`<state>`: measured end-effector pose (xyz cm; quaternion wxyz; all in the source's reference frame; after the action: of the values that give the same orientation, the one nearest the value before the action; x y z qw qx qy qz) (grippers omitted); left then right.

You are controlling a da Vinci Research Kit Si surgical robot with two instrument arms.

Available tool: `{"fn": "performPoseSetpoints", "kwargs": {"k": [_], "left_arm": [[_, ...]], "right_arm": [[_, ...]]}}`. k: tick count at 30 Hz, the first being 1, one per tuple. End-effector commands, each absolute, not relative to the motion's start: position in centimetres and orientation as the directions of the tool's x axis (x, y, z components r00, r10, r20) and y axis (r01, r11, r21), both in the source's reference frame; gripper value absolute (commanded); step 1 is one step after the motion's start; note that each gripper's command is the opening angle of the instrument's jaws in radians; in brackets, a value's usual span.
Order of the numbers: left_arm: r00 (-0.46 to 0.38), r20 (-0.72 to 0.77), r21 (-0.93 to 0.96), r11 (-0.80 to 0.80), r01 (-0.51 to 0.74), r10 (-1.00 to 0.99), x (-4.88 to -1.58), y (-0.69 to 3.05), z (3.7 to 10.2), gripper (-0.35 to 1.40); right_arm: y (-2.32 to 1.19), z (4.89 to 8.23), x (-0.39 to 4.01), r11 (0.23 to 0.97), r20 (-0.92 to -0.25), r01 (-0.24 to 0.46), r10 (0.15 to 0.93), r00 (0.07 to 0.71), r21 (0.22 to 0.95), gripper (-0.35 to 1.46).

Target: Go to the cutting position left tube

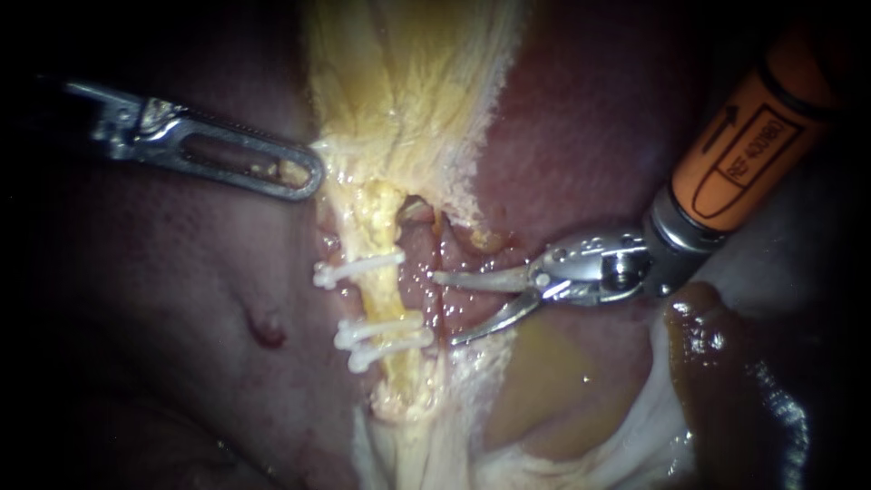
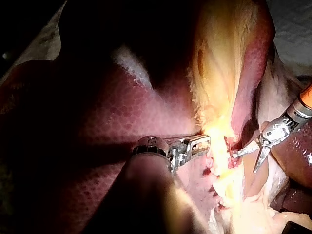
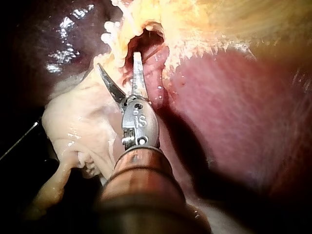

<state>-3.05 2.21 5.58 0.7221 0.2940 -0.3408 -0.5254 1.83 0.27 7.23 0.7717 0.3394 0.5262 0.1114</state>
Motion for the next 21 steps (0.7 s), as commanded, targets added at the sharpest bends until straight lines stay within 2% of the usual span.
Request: {"fn": "performPoseSetpoints", "kwargs": {"k": [1,8,21], "left_arm": [[0.216,0.183,0.783,0.275,0.559,-0.959,-3.06,2.2,5.58,-0.35],[0.215,0.183,0.782,0.275,0.559,-0.959,-3.06,2.2,5.58,-0.35],[0.215,0.183,0.782,0.275,0.559,-0.959,-3.06,2.2,5.58,-0.35]], "right_arm": [[0.27,7.27,1.86,0.744,-0.736,0.185,0.529,0.422,0.642,0.89],[0.29,7.47,1.95,0.745,-0.737,0.189,0.526,0.424,0.64,0.96],[0.32,7.54,2.01,0.739,-0.736,0.201,0.525,0.427,0.643,0.99]]}}
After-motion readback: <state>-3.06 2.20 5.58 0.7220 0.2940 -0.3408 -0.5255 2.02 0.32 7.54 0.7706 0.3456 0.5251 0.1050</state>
